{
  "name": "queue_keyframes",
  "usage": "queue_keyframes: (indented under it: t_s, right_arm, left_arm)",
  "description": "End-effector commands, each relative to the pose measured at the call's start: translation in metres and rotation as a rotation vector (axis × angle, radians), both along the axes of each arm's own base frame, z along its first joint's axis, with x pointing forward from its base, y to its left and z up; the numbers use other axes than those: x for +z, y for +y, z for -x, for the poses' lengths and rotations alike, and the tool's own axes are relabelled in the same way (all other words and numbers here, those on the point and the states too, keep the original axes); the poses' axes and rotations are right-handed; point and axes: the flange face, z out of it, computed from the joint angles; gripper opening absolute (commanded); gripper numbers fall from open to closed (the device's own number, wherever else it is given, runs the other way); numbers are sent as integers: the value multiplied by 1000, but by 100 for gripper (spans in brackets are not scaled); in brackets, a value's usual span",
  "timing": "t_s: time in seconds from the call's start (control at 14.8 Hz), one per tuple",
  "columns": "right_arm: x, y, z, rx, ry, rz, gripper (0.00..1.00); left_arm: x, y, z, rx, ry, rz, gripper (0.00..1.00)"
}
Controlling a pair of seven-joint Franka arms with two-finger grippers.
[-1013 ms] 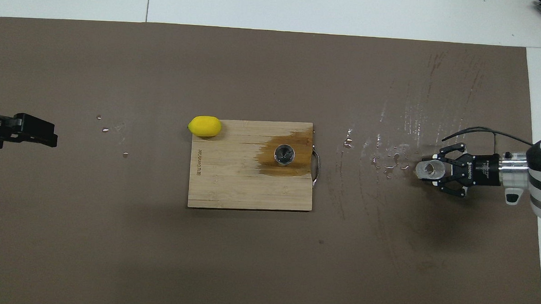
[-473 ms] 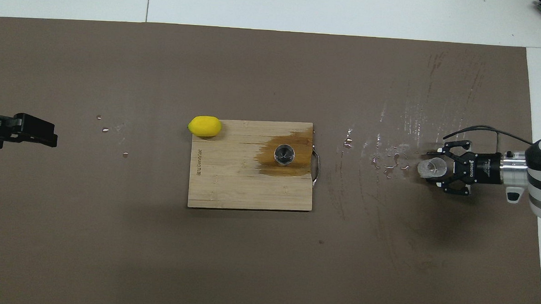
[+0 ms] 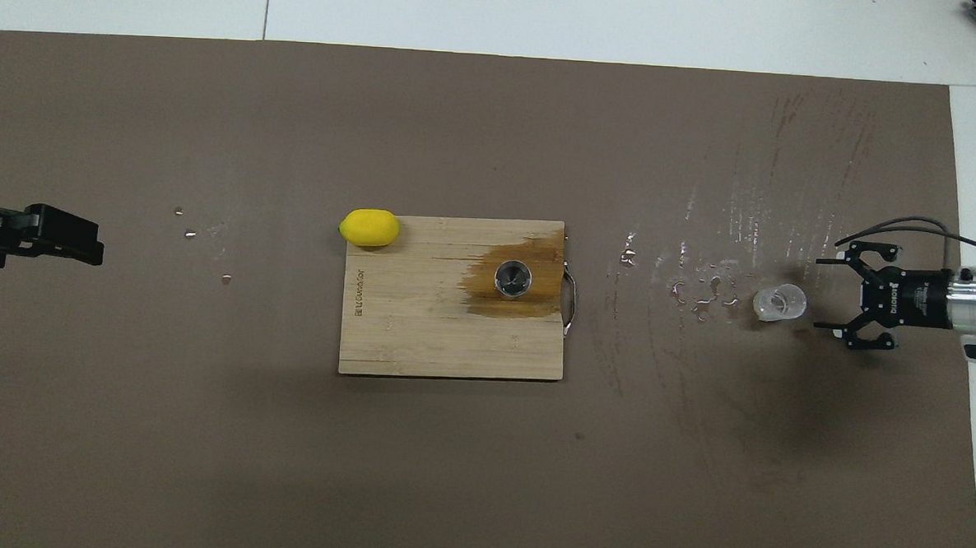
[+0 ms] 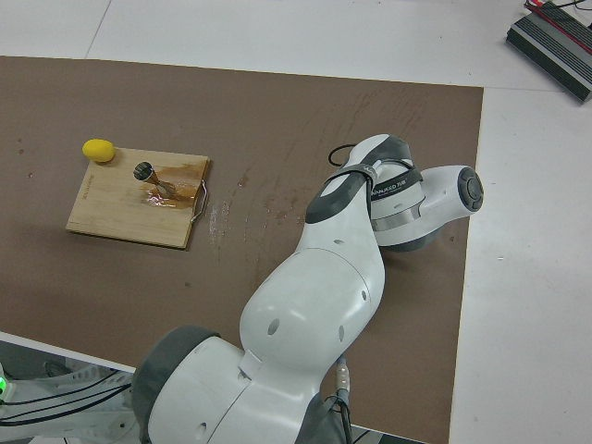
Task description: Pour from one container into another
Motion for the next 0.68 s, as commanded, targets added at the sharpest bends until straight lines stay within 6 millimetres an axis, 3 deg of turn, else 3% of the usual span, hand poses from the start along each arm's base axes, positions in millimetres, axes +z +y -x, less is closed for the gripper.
queue_keyframes:
  t_s: [0.0, 0.27, 0.61]
  right_arm:
    - [48, 13, 2, 115, -50, 113, 100]
    - [73, 60, -7, 330, -73, 233, 100]
    - [87, 143, -13, 730, -144, 319, 100]
  left_arm:
    - [4, 1, 7, -3, 6, 6, 100]
    - [4, 1, 7, -5, 4, 6, 100]
    - [4, 1, 7, -5, 4, 6, 100]
